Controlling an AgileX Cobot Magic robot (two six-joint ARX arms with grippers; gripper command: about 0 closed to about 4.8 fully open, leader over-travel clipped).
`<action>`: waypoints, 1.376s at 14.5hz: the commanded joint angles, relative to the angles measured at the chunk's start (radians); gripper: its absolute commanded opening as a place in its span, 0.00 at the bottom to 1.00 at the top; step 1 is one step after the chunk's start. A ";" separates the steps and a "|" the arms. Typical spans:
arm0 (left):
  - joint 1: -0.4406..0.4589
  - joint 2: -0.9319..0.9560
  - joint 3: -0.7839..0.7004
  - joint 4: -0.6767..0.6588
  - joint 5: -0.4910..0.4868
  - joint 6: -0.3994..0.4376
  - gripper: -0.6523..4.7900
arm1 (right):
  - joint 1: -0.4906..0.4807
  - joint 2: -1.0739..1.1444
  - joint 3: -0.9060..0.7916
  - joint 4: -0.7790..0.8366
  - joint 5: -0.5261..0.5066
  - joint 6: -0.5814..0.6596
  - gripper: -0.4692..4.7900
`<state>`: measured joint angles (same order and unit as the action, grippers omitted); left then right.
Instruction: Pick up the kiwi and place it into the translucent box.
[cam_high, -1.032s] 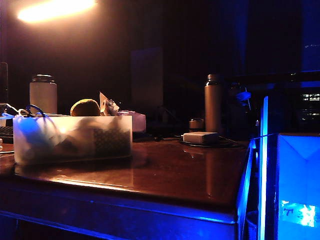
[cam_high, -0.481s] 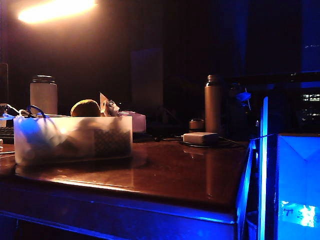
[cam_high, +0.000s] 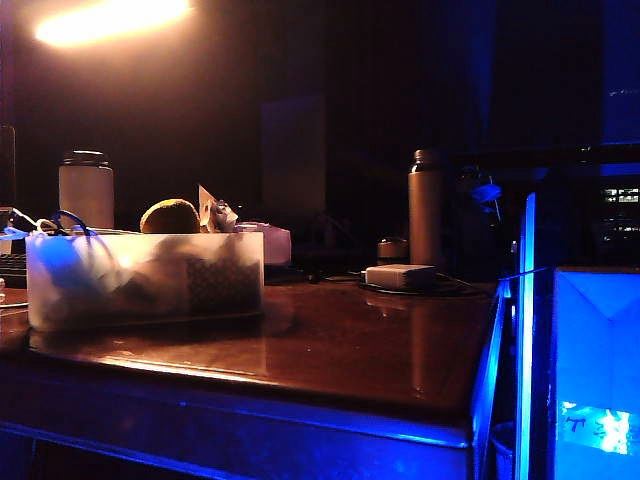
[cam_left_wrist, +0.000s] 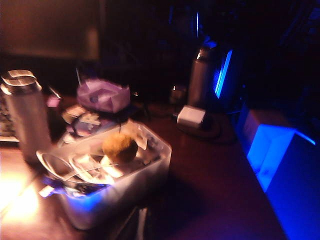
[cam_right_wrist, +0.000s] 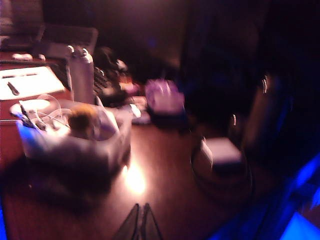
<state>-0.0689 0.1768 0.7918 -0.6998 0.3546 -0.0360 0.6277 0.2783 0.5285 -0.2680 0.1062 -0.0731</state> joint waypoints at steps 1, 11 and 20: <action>0.000 0.002 -0.156 0.197 -0.002 -0.057 0.11 | -0.002 -0.058 -0.116 0.053 0.053 0.021 0.09; -0.003 0.002 -0.555 0.461 -0.071 -0.031 0.11 | -0.002 -0.129 -0.414 0.104 0.148 0.089 0.09; -0.004 0.002 -0.740 0.541 -0.152 0.056 0.11 | -0.002 -0.129 -0.490 0.025 0.173 0.200 0.09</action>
<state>-0.0700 0.1795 0.0589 -0.1772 0.2050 0.0090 0.6258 0.1482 0.0410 -0.2508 0.2691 0.1200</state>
